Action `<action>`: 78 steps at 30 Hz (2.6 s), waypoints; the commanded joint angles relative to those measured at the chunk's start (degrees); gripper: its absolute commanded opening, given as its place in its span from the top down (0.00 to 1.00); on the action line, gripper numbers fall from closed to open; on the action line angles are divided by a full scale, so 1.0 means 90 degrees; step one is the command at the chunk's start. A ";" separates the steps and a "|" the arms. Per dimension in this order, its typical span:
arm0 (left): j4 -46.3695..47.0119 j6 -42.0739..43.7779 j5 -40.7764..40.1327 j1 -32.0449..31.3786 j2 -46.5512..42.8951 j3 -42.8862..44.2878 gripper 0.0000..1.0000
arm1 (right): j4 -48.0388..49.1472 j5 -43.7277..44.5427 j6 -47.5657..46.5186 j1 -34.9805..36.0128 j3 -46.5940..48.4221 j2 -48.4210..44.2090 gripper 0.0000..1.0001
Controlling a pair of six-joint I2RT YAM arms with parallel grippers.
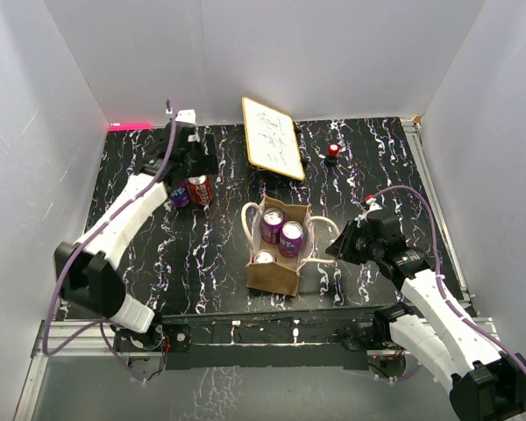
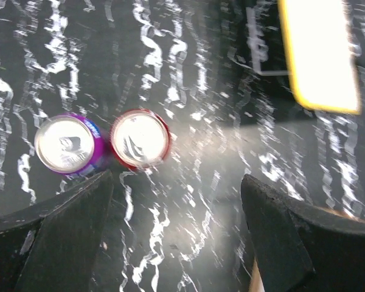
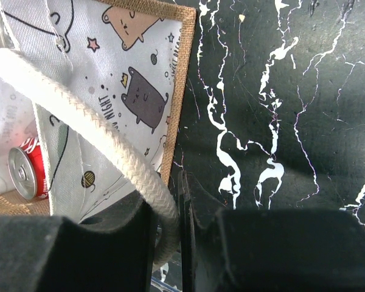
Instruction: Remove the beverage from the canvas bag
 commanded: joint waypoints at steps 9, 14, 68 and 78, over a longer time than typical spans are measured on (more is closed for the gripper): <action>0.0151 -0.0967 0.3226 -0.1103 -0.3164 -0.1862 0.17 | 0.0346 -0.0089 -0.0080 -0.0007 -0.0005 -0.0103 0.79; 0.0303 -0.1265 0.2852 -0.2481 -0.2987 -0.1665 0.21 | 0.0339 -0.0103 -0.0090 -0.0001 -0.0002 -0.0111 0.79; -0.1942 -0.0704 -0.0191 -0.4828 -0.0031 0.0108 0.41 | 0.0337 -0.0133 -0.0090 -0.0001 -0.0004 -0.0132 0.78; -0.2046 -0.0510 -0.0324 -0.4826 0.0144 -0.0288 0.23 | 0.0341 -0.0152 -0.0096 -0.0001 -0.0012 -0.0095 0.78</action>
